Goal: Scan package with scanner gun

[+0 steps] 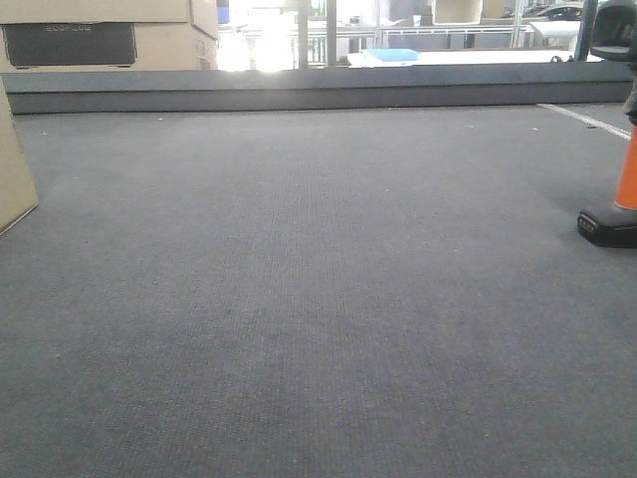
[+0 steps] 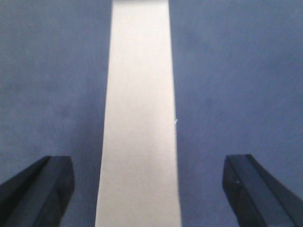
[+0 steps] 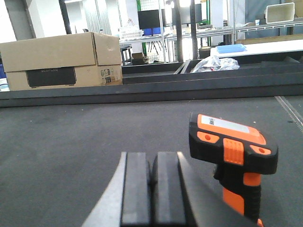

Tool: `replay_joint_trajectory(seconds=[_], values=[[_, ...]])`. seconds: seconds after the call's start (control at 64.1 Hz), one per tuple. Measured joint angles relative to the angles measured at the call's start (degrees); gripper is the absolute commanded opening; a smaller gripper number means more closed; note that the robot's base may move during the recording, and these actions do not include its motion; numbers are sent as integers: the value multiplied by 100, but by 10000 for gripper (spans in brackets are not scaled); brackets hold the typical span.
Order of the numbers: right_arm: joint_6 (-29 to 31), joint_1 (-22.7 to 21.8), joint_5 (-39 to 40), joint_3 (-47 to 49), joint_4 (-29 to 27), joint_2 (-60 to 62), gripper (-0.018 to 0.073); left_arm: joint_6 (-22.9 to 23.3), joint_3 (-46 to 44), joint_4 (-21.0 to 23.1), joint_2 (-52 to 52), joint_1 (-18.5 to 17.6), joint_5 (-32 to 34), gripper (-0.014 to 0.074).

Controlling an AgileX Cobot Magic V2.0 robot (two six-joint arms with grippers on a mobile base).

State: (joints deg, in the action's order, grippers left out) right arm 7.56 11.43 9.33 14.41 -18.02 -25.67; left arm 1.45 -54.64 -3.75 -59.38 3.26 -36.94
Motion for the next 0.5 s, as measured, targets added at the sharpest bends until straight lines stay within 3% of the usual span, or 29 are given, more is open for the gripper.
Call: replay_joint_trajectory(seconds=[0.125, 0.265, 0.499], values=[[0, 0, 0, 0, 0, 0, -169, 24, 0, 313, 693, 0, -76, 249], [0, 0, 0, 0, 0, 0, -169, 24, 190, 548, 1415, 0, -102, -111], [0, 0, -601, 186, 211, 0, -169, 24, 1129, 562, 2432, 0, 343, -111]])
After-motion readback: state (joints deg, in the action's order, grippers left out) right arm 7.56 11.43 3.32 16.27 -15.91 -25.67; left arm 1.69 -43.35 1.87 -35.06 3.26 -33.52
